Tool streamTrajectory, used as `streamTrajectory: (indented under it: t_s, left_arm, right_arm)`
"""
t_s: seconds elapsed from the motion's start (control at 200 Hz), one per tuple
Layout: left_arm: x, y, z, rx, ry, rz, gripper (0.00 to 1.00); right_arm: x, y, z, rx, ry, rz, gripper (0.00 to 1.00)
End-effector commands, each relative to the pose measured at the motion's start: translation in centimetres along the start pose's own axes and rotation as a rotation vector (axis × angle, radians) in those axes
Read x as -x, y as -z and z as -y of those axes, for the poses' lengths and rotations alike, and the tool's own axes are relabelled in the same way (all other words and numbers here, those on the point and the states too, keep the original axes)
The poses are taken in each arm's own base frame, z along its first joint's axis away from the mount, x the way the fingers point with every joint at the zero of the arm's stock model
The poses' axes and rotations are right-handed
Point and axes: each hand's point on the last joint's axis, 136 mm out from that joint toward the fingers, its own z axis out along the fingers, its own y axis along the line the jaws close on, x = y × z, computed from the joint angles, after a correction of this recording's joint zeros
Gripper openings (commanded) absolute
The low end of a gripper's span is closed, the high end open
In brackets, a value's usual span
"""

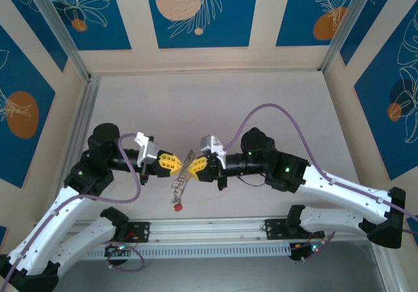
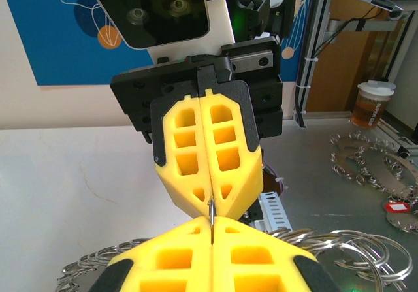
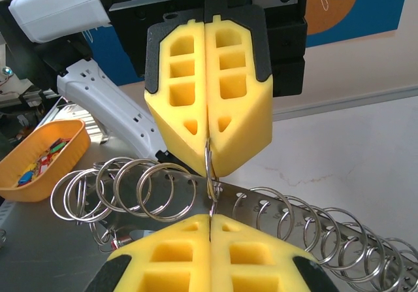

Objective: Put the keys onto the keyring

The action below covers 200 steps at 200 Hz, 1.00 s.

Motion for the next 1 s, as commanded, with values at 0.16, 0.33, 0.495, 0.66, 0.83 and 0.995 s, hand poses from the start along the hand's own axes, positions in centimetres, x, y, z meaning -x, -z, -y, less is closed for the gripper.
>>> streamTrajectory:
  t_s: [0.16,0.33,0.495,0.66,0.83,0.995]
  left_arm:
    - [-0.3,0.1,0.4,-0.023,0.014,0.0,0.0]
    - [-0.3,0.1,0.4,-0.021,0.014,0.0,0.0]
    - [-0.3,0.1,0.3,-0.02,0.014,-0.003,0.0]
    - [-0.3,0.1,0.3,-0.02,0.015,-0.004,0.0]
    - [-0.4,0.0,0.2,-0.019,0.018,-0.005,0.0]
    - [-0.4,0.0,0.2,-0.016,0.016,-0.006,0.0]
  right_arm:
    - [4.1,1.3,-0.3,-0.015,0.075,0.157,0.0]
    - [4.1,1.3,-0.3,-0.014,0.079,0.161,0.0]
    - [4.4,1.5,-0.3,-0.017,0.086,0.169,0.0]
    - [4.7,1.5,-0.3,-0.012,0.088,0.176,0.0]
    - [4.9,1.6,-0.3,-0.011,0.095,0.18,0.0]
    - [5.2,1.5,-0.4,-0.006,0.105,0.18,0.0]
